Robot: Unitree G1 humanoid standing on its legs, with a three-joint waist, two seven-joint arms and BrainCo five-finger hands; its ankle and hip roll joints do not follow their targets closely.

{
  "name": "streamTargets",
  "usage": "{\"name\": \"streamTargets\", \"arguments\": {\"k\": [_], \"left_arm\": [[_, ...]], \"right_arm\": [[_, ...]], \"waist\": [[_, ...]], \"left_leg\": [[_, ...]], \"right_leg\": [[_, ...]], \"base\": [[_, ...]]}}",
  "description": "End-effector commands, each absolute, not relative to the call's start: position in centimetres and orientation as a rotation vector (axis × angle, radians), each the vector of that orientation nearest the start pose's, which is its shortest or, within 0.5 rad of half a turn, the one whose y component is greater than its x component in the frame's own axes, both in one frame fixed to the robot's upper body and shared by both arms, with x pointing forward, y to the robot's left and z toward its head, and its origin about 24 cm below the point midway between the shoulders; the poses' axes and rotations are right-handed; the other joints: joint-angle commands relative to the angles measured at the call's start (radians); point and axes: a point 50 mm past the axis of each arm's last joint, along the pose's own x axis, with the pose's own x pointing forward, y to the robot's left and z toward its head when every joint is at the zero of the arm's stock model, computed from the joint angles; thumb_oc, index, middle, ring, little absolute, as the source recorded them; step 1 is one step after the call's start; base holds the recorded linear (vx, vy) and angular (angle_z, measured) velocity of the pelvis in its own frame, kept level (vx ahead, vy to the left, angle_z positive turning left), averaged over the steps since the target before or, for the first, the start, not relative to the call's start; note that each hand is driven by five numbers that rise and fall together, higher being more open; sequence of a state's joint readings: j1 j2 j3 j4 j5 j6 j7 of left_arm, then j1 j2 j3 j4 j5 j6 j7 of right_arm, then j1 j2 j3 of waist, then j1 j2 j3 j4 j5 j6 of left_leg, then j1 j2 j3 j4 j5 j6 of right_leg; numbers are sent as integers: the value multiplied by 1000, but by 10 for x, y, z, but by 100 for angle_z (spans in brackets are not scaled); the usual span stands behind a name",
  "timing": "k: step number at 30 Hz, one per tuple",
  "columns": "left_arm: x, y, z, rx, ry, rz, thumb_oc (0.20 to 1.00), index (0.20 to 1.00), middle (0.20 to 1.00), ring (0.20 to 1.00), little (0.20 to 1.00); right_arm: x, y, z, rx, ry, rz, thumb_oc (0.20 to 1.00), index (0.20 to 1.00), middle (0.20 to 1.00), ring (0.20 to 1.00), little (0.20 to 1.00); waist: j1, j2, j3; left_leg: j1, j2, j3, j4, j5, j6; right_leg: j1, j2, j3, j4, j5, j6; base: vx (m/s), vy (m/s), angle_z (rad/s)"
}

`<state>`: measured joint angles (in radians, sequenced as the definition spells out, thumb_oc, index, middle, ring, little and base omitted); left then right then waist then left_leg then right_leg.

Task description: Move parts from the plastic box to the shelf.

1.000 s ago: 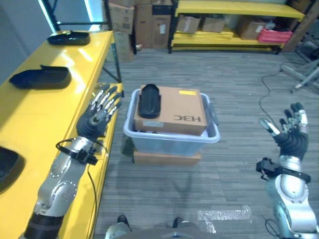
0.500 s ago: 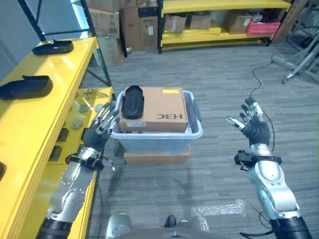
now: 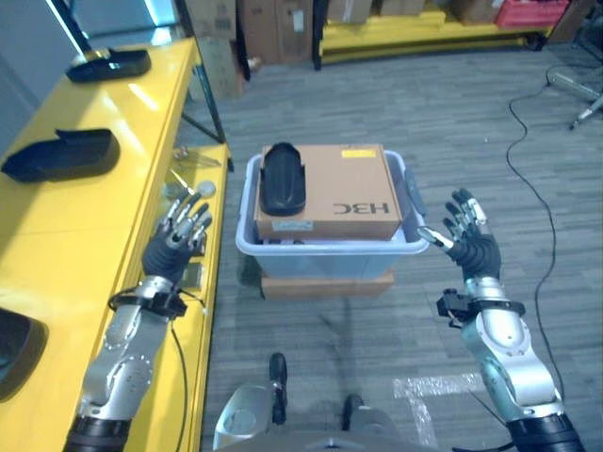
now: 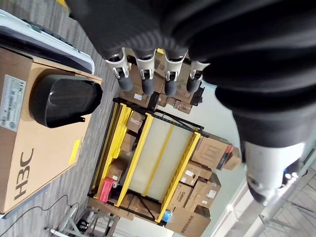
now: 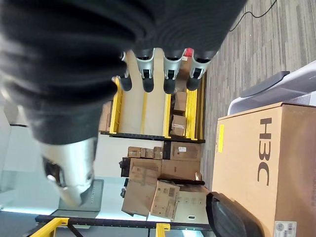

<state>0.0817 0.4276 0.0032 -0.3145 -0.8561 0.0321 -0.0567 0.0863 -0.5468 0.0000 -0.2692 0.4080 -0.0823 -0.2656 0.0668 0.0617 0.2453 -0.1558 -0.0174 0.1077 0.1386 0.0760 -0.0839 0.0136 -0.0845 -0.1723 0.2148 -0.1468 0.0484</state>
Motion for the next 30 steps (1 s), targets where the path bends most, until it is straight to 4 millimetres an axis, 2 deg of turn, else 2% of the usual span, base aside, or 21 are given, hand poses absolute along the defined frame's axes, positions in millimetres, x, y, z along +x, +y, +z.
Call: {"name": "streamTargets", "arguments": {"k": [1, 4, 8, 10, 11, 12, 13, 14, 15, 16, 17, 18, 20, 21, 23, 25, 26, 28, 29, 30], "left_arm": [[233, 212, 126, -302, -283, -217, 1000, 1000, 1000, 1000, 1000], [232, 212, 123, -302, -278, -225, 1000, 1000, 1000, 1000, 1000], [230, 213, 122, -319, -281, -227, 1000, 1000, 1000, 1000, 1000], [228, 212, 126, -295, -292, -283, 1000, 1000, 1000, 1000, 1000], [228, 211, 127, -283, -291, -293, 1000, 1000, 1000, 1000, 1000], [228, 211, 128, -275, -290, -306, 1000, 1000, 1000, 1000, 1000], [228, 211, 127, -279, -288, -309, 1000, 1000, 1000, 1000, 1000], [227, 212, 126, -282, -286, -307, 1000, 1000, 1000, 1000, 1000], [225, 214, 126, -293, -295, -300, 1000, 1000, 1000, 1000, 1000], [223, 216, 127, -297, -305, -299, 1000, 1000, 1000, 1000, 1000], [224, 215, 129, -294, -318, -307, 1000, 1000, 1000, 1000, 1000], [225, 214, 132, -291, -335, -317, 1000, 1000, 1000, 1000, 1000], [226, 213, 132, -295, -349, -324, 1000, 1000, 1000, 1000, 1000], [227, 212, 133, -309, -357, -322, 1000, 1000, 1000, 1000, 1000], [230, 205, 132, -348, -346, -324, 1000, 1000, 1000, 1000, 1000], [233, 199, 132, -358, -335, -335, 1000, 1000, 1000, 1000, 1000], [236, 194, 130, -364, -320, -345, 1000, 1000, 1000, 1000, 1000], [238, 189, 127, -374, -301, -361, 1000, 1000, 1000, 1000, 1000], [238, 189, 127, -374, -301, -362, 1000, 1000, 1000, 1000, 1000], [238, 187, 126, -369, -293, -375, 1000, 1000, 1000, 1000, 1000]], "right_arm": [[252, -210, 139, 2, -413, -130, 1000, 1000, 1000, 1000, 1000], [252, -208, 138, 9, -410, -134, 1000, 1000, 1000, 1000, 1000], [250, -208, 137, 12, -401, -136, 1000, 1000, 1000, 1000, 1000], [248, -212, 139, 1, -409, -176, 1000, 1000, 1000, 1000, 1000], [247, -213, 139, 4, -411, -190, 1000, 1000, 1000, 1000, 1000], [246, -214, 139, 8, -414, -206, 1000, 1000, 1000, 1000, 1000], [245, -213, 139, 11, -416, -207, 1000, 1000, 1000, 1000, 1000], [245, -213, 139, 12, -417, -207, 1000, 1000, 1000, 1000, 1000], [243, -213, 138, 7, -418, -197, 1000, 1000, 1000, 1000, 1000], [243, -214, 138, -4, -425, -187, 1000, 1000, 1000, 1000, 1000], [244, -215, 139, -7, -433, -186, 1000, 1000, 1000, 1000, 1000], [244, -218, 140, -2, -443, -187, 1000, 1000, 1000, 1000, 1000], [245, -222, 141, -1, -444, -191, 1000, 1000, 1000, 1000, 1000], [248, -224, 141, 6, -438, -190, 1000, 1000, 1000, 1000, 1000], [250, -230, 141, 7, -425, -191, 1000, 1000, 1000, 1000, 1000], [250, -233, 140, -8, -414, -203, 1000, 1000, 1000, 1000, 1000], [249, -236, 140, -26, -398, -211, 1000, 1000, 1000, 1000, 1000], [247, -240, 139, -39, -379, -229, 1000, 1000, 1000, 1000, 1000], [247, -240, 139, -40, -379, -230, 1000, 1000, 1000, 1000, 1000], [245, -241, 136, -40, -361, -249, 1000, 1000, 1000, 1000, 1000]], "waist": [[120, -40, -63], [129, -43, -70], [136, -45, -78], [145, -49, -95], [143, -47, -98], [136, -41, -98], [126, -32, -95], [119, -26, -92], [97, -3, -78], [83, 6, -71], [72, 0, -61], [59, -11, -55], [46, -12, -44], [42, -18, -39], [40, -38, -54], [33, -51, -62], [26, -61, -69], [16, -66, -75], [15, -65, -76], [8, -64, -80]], "left_leg": [[-72, -46, -75, 114, -78, 80], [-59, -53, -86, 108, -90, 87], [-47, -57, -98, 101, -97, 92], [-52, -75, -111, 102, -111, 122], [-38, -83, -113, 83, -110, 137], [-16, -92, -117, 61, -110, 156], [1, -96, -121, 45, -110, 172], [12, -97, -121, 37, -111, 180], [38, -96, -121, 25, -112, 191], [52, -92, -133, 22, -116, 183], [62, -93, -146, 24, -128, 175], [62, -93, -159, 33, -144, 169], [76, -75, -175, 20, -143, 164], [90, -49, -165, 9, -141, 152], [103, -5, -158, -11, -120, 102], [107, 17, -140, -21, -108, 80], [99, 41, -103, -14, -99, 63], [91, 58, -56, -4, -98, 52], [90, 58, -57, -3, -98, 52], [87, 73, -21, -8, -90, 44]], "right_leg": [[105, -26, -117, -51, 20, 32], [107, -32, -116, -52, 16, 37], [110, -36, -114, -47, 9, 42], [106, -33, -102, 52, -43, 51], [78, -40, -100, 136, -29, 69], [20, -52, -87, 282, 0, 96], [-36, -62, -68, 407, 27, 107], [-72, -67, -56, 466, 44, 109], [-196, -77, -17, 531, 73, 82], [-232, -77, 5, 428, 86, 68], [-224, -75, 25, 286, 101, 69], [-226, -71, 53, 146, 146, 74], [-227, -56, 73, 99, 166, 89], [-233, -69, 73, 88, 190, 99], [-142, -50, 33, -36, 172, 99], [-83, -36, 14, -116, 179, 93], [-44, -32, -10, -166, 182, 85], [-21, -34, -42, -192, 181, 80], [-21, -33, -43, -193, 182, 80], [-7, -35, -69, -205, 179, 79]], "base": [[179, 38, -52], [169, 32, -94], [129, 34, 20], [178, 86, 15], [93, 101, 13], [66, 126, 6], [53, 116, 16], [10, 82, 37], [-5, -63, 28], [-8, -200, 33], [2, -344, 17], [7, -332, 28], [9, -231, 40], [60, -309, 72], [99, -363, 60], [76, -243, 35], [52, -198, 54], [29, -133, 72], [18, -85, 55], [22, -52, 45]]}}
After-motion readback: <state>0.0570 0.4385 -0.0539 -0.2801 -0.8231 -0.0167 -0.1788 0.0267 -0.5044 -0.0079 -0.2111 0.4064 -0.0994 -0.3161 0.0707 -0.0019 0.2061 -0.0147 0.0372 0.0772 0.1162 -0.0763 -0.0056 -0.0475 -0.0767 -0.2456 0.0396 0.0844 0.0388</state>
